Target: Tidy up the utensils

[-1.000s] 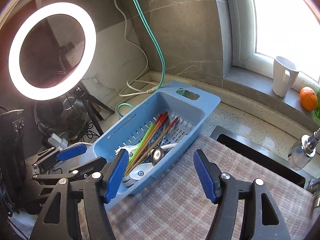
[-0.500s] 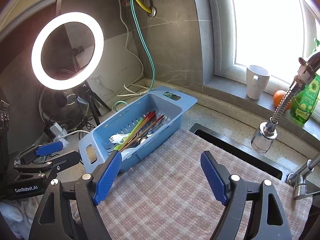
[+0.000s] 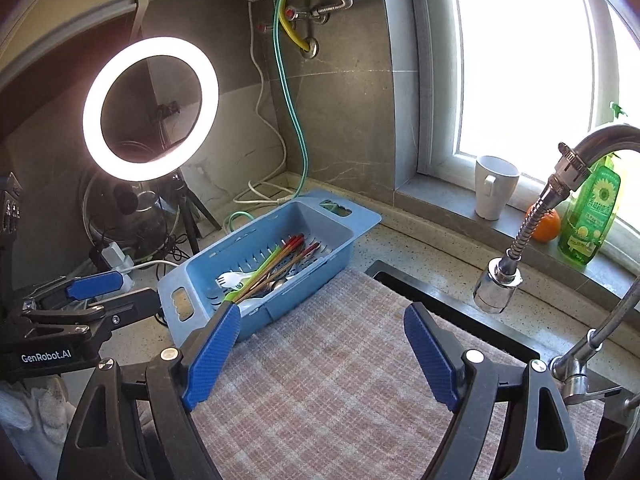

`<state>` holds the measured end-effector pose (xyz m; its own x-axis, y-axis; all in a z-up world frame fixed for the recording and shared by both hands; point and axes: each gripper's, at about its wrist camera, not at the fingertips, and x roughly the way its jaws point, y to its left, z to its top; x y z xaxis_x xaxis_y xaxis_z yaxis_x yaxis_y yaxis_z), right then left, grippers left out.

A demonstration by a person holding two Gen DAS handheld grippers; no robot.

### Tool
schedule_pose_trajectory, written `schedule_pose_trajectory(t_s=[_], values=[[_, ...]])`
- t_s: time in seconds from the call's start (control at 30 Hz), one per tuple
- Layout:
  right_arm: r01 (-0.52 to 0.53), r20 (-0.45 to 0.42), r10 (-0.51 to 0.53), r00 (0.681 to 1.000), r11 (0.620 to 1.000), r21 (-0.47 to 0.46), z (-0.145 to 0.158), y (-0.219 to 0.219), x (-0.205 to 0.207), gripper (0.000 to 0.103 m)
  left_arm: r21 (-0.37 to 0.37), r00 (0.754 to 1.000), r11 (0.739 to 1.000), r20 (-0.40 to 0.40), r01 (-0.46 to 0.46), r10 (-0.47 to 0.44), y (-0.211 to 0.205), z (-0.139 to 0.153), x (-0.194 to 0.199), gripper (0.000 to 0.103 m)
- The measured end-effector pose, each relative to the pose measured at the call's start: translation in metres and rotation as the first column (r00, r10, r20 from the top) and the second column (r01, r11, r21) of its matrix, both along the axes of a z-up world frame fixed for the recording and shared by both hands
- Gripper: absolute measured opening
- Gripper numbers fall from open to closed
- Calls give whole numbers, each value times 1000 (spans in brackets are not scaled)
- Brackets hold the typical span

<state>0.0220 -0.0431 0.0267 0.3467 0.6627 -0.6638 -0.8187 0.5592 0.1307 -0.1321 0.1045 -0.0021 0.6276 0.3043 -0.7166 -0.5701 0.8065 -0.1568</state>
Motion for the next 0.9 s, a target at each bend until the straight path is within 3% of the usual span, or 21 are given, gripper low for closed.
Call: schedule_pose_trajectory(t_s=[0.9], values=[[37, -44, -37, 998, 999, -1, -7, -9, 5, 81, -13, 1000, 1000, -21, 13, -14, 0, 1, 1, 81]])
